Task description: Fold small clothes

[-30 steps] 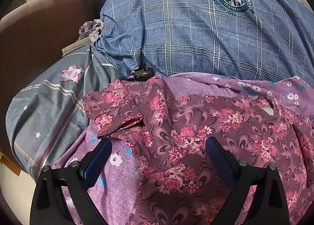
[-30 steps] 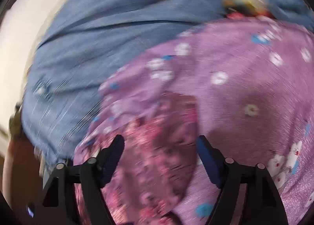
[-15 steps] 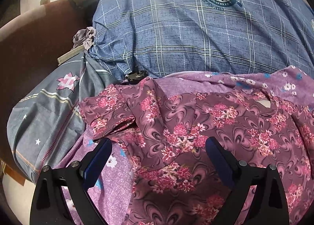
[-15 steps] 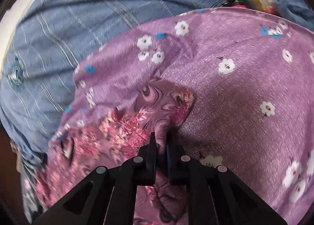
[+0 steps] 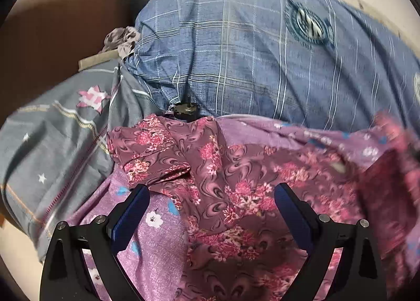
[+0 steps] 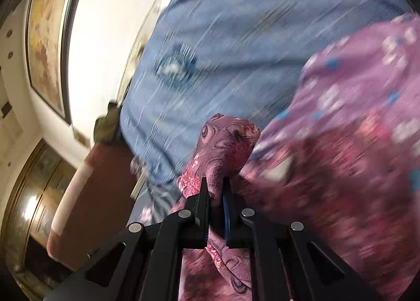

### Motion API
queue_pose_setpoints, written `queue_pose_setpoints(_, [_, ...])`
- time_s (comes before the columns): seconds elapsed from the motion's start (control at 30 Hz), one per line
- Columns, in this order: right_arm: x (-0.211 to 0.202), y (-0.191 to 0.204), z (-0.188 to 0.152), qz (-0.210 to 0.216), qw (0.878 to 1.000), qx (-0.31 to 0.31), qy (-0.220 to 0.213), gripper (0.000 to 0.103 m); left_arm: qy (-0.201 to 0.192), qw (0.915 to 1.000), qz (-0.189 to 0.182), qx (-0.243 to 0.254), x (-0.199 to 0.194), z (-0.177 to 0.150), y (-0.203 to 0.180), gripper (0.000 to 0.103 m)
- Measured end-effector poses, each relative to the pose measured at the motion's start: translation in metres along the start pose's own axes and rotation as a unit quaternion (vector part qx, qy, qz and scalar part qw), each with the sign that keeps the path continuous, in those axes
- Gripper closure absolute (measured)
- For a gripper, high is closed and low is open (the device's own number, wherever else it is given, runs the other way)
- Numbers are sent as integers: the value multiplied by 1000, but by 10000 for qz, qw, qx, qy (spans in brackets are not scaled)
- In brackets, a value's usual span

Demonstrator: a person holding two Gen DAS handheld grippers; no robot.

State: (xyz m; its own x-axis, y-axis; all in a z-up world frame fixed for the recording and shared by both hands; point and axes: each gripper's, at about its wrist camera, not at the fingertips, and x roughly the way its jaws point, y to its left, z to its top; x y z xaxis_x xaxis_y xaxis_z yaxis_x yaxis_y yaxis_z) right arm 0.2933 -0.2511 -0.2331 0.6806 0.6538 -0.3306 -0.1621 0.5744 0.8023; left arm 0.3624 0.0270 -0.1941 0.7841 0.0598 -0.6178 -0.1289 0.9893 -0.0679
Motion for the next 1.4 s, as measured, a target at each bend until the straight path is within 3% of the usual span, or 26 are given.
queue_pose_setpoints(0.07, [33,13,-16,9,9995,-116,301,95,-84,9997,118,-173,-3,4,15,7])
queue_pose_setpoints(0.17, [76,22,-40,117,9969,-4,775,82,-17,9992,121,-378,1,4,31,7])
queue_pose_setpoints(0.2, [85,23,-45,128,9954,29,944,61,36,9991,134,-390,4,3,31,7])
queue_pose_setpoints(0.27, [100,27,-56,125,9911,41,1327,34,168,9989,235,-359,12,1,34,7])
queue_pose_setpoints(0.43, [78,23,-53,-532,9946,-461,765,36,356,9972,315,-585,29,7,37,7])
queue_pose_setpoints(0.57, [66,6,-47,-1058,9907,-550,657,59,438,9980,131,-445,40,8,21,9])
queue_pose_setpoints(0.7, [48,-19,-41,-1660,9827,-513,638,74,584,9982,-104,15,57,4,-4,31])
queue_pose_setpoints(0.77, [36,-33,-34,-1871,9800,-425,526,78,690,9972,-216,171,67,2,-13,37])
queue_pose_setpoints(0.83, [21,-50,-26,-2016,9784,-241,389,78,754,9957,-433,333,77,0,-24,43])
queue_pose_setpoints(0.93, [8,-69,-20,-2108,9769,-43,348,79,861,9923,-692,564,89,-2,-40,43])
queue_pose_setpoints(1.2, [20,-77,-33,-2128,9738,-120,796,78,1272,9839,-1127,549,128,-6,-63,40])
queue_pose_setpoints(1.27, [22,-73,-36,-2230,9709,-305,818,78,1330,9809,-1367,370,138,-5,-62,45])
queue_pose_setpoints(1.33, [24,-71,-37,-2244,9704,-327,833,78,1396,9773,-1568,271,145,-6,-61,63])
queue_pose_setpoints(1.4, [23,-73,-36,-2211,9713,-255,835,79,1400,9747,-1732,187,151,-6,-61,73])
